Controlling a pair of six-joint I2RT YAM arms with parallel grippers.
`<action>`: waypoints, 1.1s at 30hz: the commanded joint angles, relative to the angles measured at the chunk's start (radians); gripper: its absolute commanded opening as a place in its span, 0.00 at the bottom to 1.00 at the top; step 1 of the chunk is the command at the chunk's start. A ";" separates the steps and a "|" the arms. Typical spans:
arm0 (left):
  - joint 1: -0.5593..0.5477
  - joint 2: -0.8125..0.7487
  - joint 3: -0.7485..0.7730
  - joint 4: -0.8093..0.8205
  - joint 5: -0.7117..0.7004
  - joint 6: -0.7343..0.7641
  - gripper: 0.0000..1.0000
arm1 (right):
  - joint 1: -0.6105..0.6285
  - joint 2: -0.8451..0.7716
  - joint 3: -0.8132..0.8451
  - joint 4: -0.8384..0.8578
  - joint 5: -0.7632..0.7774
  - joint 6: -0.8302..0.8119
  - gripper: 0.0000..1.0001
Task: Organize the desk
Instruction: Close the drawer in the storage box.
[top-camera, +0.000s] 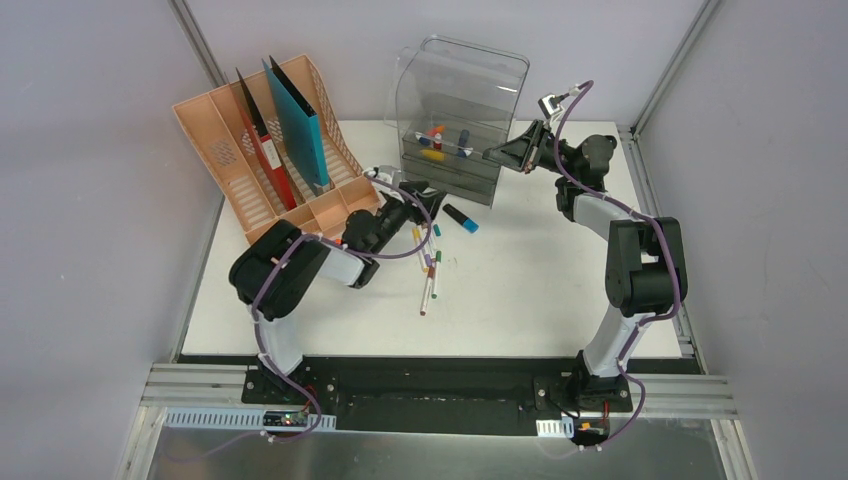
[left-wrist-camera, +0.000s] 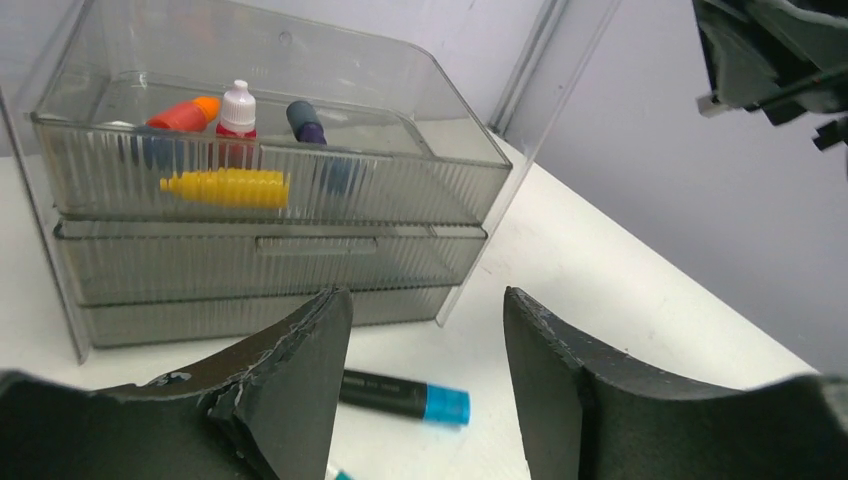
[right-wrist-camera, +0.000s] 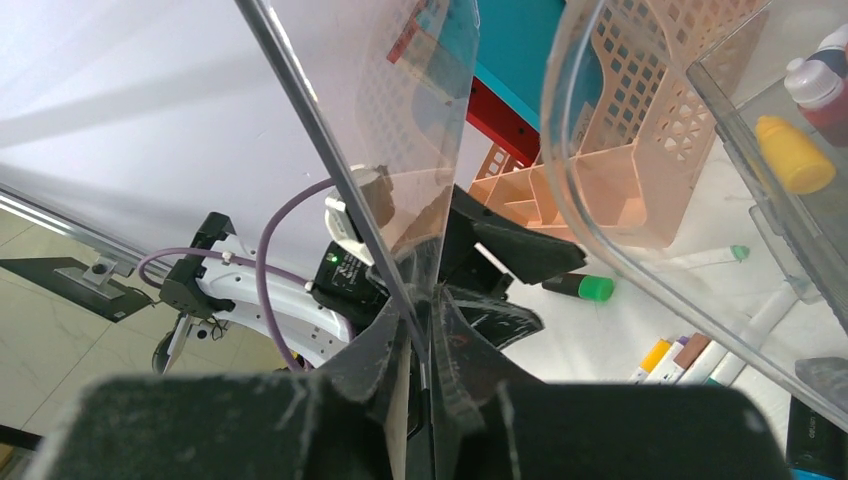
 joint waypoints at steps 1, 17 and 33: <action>0.020 -0.128 -0.107 0.011 0.051 0.060 0.59 | 0.020 0.005 0.013 -0.005 -0.097 0.007 0.12; 0.121 -0.748 -0.372 -0.600 0.100 0.056 0.67 | -0.103 -0.017 -0.071 -0.263 -0.018 -0.299 0.37; 0.189 -0.946 -0.282 -0.993 0.155 -0.055 0.83 | -0.145 -0.188 0.133 -1.654 0.088 -1.372 0.46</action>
